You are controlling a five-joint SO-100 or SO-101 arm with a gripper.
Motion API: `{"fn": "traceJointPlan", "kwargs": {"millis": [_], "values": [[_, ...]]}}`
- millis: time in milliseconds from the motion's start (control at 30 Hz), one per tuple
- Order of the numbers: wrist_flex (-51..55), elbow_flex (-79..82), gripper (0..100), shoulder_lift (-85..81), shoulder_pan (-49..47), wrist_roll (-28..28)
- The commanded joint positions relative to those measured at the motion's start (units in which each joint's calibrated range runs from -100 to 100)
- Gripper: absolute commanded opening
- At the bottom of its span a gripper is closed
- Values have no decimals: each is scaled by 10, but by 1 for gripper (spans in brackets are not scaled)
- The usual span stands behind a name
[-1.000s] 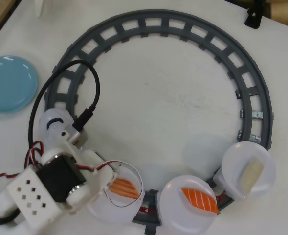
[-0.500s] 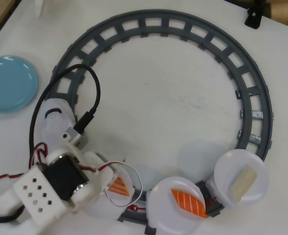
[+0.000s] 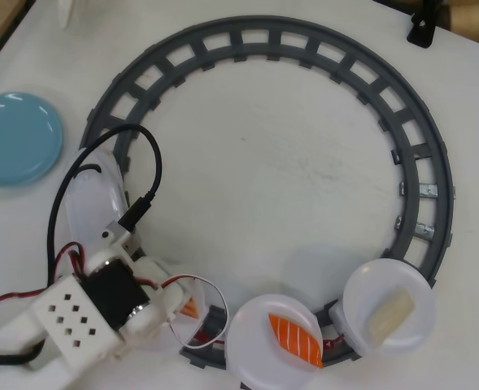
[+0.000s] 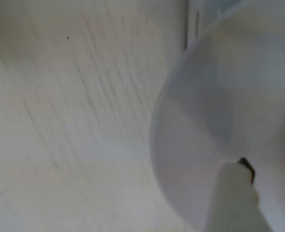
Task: Pick up the sushi from the Shinkansen and put it on the blue dish
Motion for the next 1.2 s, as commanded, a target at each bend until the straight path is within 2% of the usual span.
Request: {"fn": "traceJointPlan", "kwargs": {"millis": [0,167,267,733,1067,1167], "values": [[-4,1,33,-3,-32,-1],[-4,1,21,-3,-82,-5],[-4,-2,17,-3,-92,-5],[-77,59,17,-3,-86,-1],[-71,46,16,-10,-94,0],[-52,19,12,-9,-94,0]]}}
